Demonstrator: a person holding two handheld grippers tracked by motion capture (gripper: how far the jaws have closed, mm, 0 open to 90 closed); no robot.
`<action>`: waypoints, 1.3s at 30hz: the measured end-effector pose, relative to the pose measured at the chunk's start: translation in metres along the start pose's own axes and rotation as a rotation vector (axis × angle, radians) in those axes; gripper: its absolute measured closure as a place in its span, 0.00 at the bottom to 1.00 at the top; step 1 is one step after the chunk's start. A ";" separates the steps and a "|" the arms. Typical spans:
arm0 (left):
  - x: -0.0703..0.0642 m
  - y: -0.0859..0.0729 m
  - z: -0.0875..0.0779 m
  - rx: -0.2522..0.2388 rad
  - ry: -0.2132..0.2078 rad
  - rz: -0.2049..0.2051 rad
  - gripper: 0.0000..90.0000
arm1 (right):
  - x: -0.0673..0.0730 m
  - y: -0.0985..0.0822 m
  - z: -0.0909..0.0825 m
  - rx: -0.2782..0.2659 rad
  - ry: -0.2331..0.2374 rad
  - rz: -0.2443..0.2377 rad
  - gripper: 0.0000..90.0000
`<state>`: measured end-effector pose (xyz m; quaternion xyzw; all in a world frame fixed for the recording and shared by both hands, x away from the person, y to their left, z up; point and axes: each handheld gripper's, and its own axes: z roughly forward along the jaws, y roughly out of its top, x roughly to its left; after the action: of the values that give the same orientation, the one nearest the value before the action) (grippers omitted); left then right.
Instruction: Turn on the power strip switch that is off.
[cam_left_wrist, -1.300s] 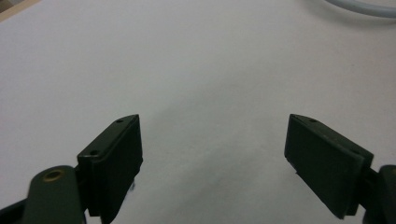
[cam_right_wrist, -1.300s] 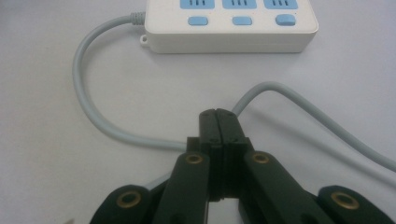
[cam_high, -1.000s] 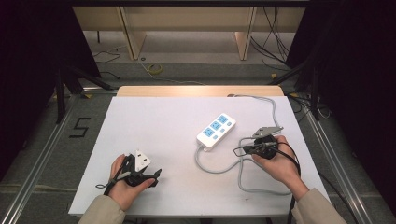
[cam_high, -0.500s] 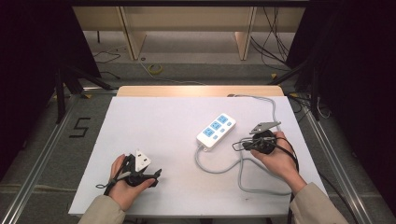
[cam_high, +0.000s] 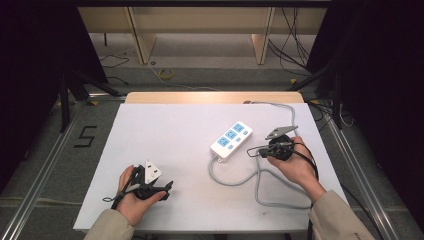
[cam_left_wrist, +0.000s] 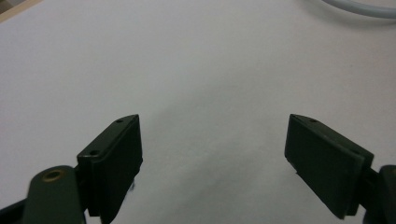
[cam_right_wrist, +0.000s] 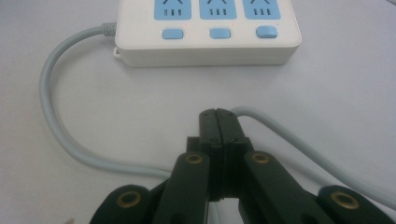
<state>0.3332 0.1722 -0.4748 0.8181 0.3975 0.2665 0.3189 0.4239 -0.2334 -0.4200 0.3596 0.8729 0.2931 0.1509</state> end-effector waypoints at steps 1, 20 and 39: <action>0.000 0.000 0.000 0.001 0.000 0.001 0.21 | -0.001 0.001 0.001 0.000 0.002 -0.001 1.00; 0.000 0.000 0.000 0.000 0.000 0.005 0.21 | -0.005 0.016 0.006 0.021 -0.003 -0.002 1.00; 0.000 0.000 0.000 0.000 -0.002 0.004 0.21 | -0.013 0.029 0.013 0.041 -0.012 0.001 1.00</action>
<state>0.3335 0.1721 -0.4747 0.8192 0.3955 0.2665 0.3187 0.4546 -0.2208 -0.4115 0.3649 0.8776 0.2731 0.1486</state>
